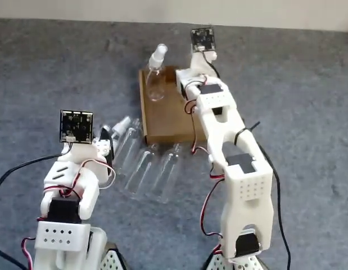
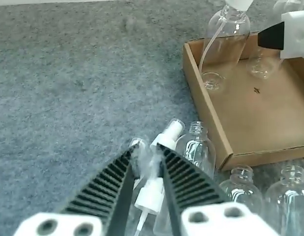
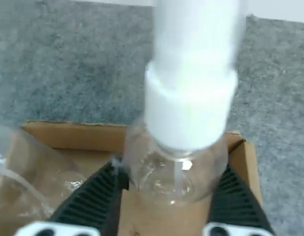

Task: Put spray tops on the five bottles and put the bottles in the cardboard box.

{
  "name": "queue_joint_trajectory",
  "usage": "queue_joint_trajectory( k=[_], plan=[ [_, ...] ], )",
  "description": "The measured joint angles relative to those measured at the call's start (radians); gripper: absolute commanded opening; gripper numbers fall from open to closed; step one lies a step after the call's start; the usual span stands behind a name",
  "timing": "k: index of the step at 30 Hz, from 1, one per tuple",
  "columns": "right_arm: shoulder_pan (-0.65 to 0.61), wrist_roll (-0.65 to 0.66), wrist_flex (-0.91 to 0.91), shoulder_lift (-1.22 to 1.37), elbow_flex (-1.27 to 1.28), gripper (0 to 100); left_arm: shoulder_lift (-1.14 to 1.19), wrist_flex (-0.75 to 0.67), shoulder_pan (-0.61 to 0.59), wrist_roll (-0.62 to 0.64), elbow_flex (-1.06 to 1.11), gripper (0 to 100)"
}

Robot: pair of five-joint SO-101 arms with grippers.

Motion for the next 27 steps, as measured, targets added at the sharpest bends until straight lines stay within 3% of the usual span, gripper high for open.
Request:
queue_joint_trajectory(
  k=[19, 27],
  plan=[
    [0.0, 0.0, 0.006, 0.0, 0.0, 25.9, 0.0, 0.0, 0.0, 0.0, 0.0, 1],
    [0.0, 0.0, 0.132, 0.0, -0.061, 25.9, 0.0, 0.0, 0.0, 0.0, 0.0, 1]
  ],
)
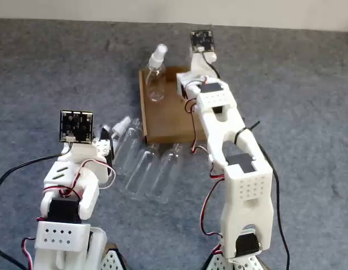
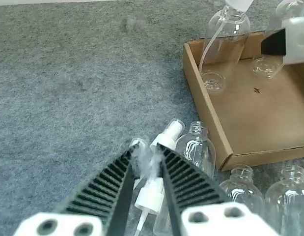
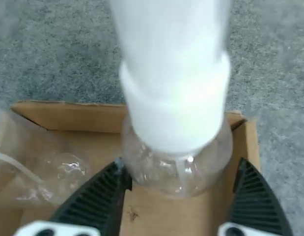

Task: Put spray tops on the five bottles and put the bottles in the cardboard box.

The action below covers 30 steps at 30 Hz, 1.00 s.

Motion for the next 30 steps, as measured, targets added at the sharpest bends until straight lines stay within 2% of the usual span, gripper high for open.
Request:
queue_joint_trajectory(
  k=[7, 11, 16, 21, 23, 26, 30],
  plan=[
    [0.0, 0.0, 0.12, 0.0, -0.166, 25.9, 0.0, 0.0, 0.0, 0.0, 0.0, 1],
    [0.0, 0.0, 0.25, 0.0, -0.347, 25.7, 0.0, 0.0, 0.0, 0.0, 0.0, 1],
    [0.0, 0.0, 0.551, 0.0, -0.678, 24.8, 0.0, 0.0, 0.0, 0.0, 0.0, 1],
    [-0.003, 0.0, 0.908, 0.0, -0.988, 12.5, 0.0, 0.0, 0.0, 0.0, 0.0, 1],
    [-0.003, 0.0, 1.034, -0.002, -1.08, 11.3, 0.0, 0.0, 0.0, 0.0, 0.0, 1],
    [-0.003, 0.0, 1.192, -0.003, -1.154, 11.3, 0.0, -0.002, 0.0, 0.0, 0.0, 1],
    [-0.009, -0.029, 1.215, -0.046, -1.062, 11.3, 0.0, -0.003, 0.0, 0.0, 0.0, 1]
  ],
)
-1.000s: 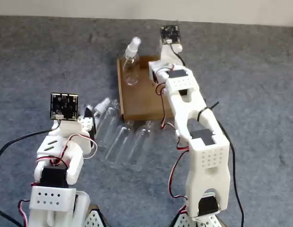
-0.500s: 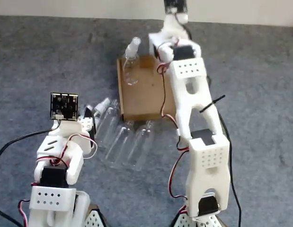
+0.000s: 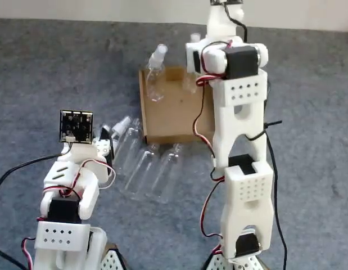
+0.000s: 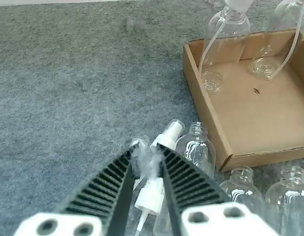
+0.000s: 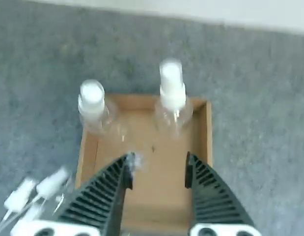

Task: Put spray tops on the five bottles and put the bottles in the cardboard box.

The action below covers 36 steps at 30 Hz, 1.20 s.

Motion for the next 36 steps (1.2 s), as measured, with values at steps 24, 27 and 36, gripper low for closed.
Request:
queue_joint_trajectory(
  k=[24, 27, 36],
  plan=[
    [-0.442, -0.325, -0.611, -0.848, 1.858, 30.7, 0.0, 0.0, 0.0, 0.0, 0.0, 1],
    [-0.445, -0.338, -0.617, -0.781, 1.858, 30.7, 0.0, 0.0, 0.0, 0.0, 0.0, 1],
    [-0.454, -0.394, -0.626, -0.594, 1.857, 17.6, 0.0, 0.0, 0.0, 0.0, 0.0, 1]
  ],
)
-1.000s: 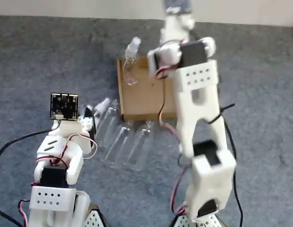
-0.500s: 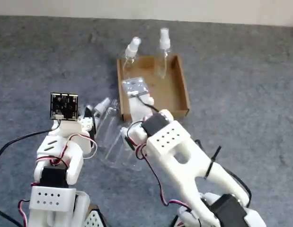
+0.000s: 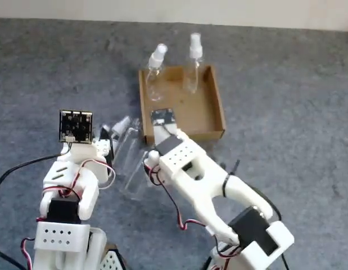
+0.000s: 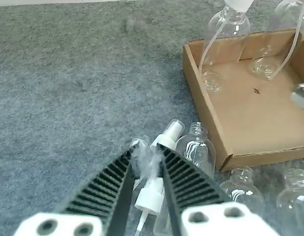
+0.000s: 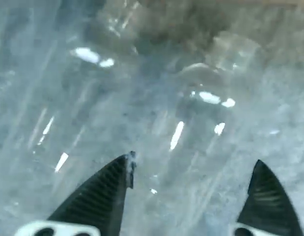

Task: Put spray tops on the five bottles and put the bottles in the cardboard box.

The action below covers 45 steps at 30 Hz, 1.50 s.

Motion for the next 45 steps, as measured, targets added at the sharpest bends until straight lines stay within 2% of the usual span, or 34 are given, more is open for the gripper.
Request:
queue_joint_trajectory(
  k=[5, 7, 12, 15, 17, 22, 27, 31, 37, 45],
  plan=[
    [0.086, 0.006, 0.002, 0.003, 0.002, 3.1, 0.0, 0.0, 0.0, 0.0, 0.0, 1],
    [0.153, 0.084, 0.018, 0.003, 0.002, 0.4, 0.0, 0.0, 0.0, 0.0, 0.0, 1],
    [0.376, 0.436, 0.133, 0.003, 0.002, 0.3, 0.002, 0.002, 0.0, 0.0, -0.009, 1],
    [0.56, 0.681, 0.164, 0.003, 0.002, 0.4, 0.051, 0.081, 0.0, 0.0, -0.091, 1],
    [0.697, 0.789, 0.164, 0.002, 0.002, 0.4, 0.124, 0.144, 0.0, -0.035, -0.167, 1],
    [0.999, 1.099, 0.141, 0.002, 0.002, 0.4, 0.451, 0.269, -0.011, -0.181, -0.414, 1],
    [1.188, 1.318, 0.02, 0.005, 0.002, 0.4, 0.885, 0.382, -0.087, -0.348, -0.726, 5],
    [1.232, 1.459, -0.061, 0.006, 0.014, 0.6, 1.217, 0.477, -0.118, -0.439, -0.979, 12],
    [1.234, 1.487, -0.075, 0.005, 0.023, 0.7, 1.61, 0.508, -0.146, -0.52, -1.272, 12],
    [1.257, 1.487, -0.078, 0.005, 0.025, 0.7, 1.835, 0.506, -0.147, -0.537, -1.392, 12]
  ],
)
